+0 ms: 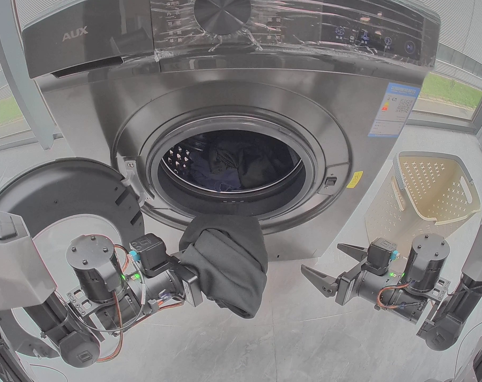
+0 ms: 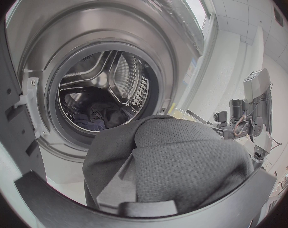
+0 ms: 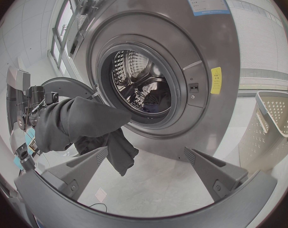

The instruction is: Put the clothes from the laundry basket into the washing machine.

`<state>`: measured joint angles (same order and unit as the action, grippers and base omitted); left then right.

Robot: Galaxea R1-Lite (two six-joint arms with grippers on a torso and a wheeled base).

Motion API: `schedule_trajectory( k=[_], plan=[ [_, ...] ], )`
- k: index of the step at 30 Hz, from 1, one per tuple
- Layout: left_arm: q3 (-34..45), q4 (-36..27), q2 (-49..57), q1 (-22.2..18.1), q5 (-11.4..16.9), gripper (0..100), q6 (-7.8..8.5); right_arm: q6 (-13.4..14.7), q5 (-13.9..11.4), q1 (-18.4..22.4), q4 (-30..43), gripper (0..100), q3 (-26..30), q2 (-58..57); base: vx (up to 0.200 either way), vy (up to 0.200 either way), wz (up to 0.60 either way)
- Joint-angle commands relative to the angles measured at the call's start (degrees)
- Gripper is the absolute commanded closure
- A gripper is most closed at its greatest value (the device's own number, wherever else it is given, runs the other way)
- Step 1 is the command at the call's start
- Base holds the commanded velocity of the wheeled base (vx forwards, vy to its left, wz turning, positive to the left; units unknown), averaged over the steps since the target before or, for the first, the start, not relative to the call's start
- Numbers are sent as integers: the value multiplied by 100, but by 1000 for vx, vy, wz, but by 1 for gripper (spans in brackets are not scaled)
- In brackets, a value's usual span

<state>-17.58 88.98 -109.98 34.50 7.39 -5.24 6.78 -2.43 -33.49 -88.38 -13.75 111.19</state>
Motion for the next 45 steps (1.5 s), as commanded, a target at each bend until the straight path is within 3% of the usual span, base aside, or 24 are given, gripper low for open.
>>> schedule_trajectory(
  k=[1,18,24,27,30,37,40,42,45],
  plan=[
    [0,58,-14,-5,0,100,6,-1,-4,-70,-4,0,30,-1,0,0,0],
    [0,58,-58,110,-9,100,-3,8,-12,-290,-4,0,66,-18,35,0,0],
    [44,58,-14,224,-80,100,-12,8,-21,-791,-4,0,602,-150,0,0,0],
    [211,67,-6,523,-167,100,-3,8,-12,-1178,-4,0,795,-194,0,0,0],
    [158,67,-58,681,-387,100,-30,25,-4,-1345,-4,0,821,-194,0,0,0],
    [-272,49,-647,690,-334,100,-30,43,5,-1591,-4,0,936,-194,0,0,0],
    [-694,32,-981,690,-528,100,-223,52,14,-1599,-4,0,936,-212,0,0,0],
    [-888,32,-1201,681,-818,100,-478,52,14,-1599,-4,0,953,-256,0,0,0],
    [-1125,41,-1500,637,-1038,100,-601,52,14,-1617,-4,0,962,-317,0,0,0]
  ],
)
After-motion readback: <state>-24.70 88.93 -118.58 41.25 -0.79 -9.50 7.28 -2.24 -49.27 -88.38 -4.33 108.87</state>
